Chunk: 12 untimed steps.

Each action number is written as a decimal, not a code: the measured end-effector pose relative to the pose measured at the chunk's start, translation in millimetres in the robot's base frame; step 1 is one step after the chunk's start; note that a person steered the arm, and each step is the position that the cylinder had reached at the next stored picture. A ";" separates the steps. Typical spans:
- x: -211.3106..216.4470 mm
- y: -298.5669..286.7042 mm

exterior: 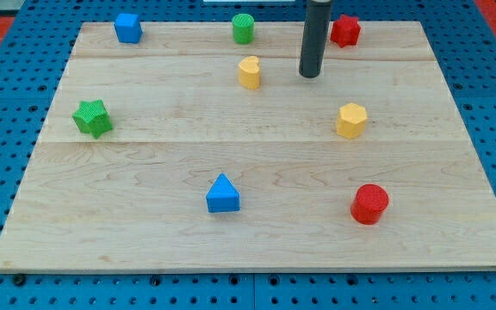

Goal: Push the yellow heart to the left of the blue triangle

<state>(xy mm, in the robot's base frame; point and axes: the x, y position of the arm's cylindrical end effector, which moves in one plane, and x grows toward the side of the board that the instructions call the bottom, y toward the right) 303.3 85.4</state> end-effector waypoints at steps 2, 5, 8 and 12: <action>-0.9 -94.6; 87.9 -69.7; 84.4 -154.0; 154.3 -214.9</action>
<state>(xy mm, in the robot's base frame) 457.6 -129.5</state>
